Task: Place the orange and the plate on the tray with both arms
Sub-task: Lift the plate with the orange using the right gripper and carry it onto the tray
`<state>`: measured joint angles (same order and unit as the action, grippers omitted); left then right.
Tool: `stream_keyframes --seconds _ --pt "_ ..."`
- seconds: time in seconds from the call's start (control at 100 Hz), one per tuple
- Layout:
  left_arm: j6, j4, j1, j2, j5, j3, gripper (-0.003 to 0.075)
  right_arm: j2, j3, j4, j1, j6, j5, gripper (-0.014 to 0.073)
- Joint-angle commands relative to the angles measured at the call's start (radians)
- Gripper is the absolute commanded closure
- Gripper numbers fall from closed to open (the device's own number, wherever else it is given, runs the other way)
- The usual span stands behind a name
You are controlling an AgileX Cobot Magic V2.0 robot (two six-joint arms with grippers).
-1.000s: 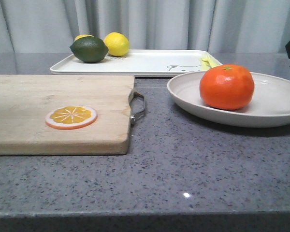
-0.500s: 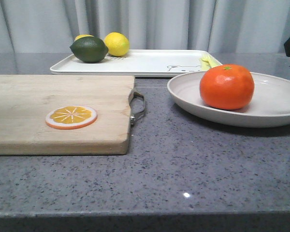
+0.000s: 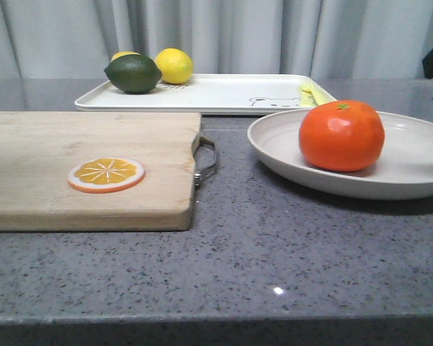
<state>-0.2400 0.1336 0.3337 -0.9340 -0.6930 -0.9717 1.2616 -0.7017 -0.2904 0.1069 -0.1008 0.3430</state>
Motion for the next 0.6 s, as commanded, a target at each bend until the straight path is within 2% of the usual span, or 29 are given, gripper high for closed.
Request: stream_keyframes --seconds 0.0,0.4,0.59 --pt "0.007 0.015 -0.006 0.004 0.059 -0.026 0.0121 -0.021 -0.047 -0.041 0.001 0.006 -0.043 0.0692" --pt "0.007 0.015 -0.006 0.004 0.044 -0.026 0.0121 -0.020 -0.270 -0.092 0.001 0.006 0.063 0.0692" --pt "0.007 0.015 -0.006 0.004 0.044 -0.026 0.0121 0.057 -0.400 -0.136 0.001 0.006 0.072 0.0692"
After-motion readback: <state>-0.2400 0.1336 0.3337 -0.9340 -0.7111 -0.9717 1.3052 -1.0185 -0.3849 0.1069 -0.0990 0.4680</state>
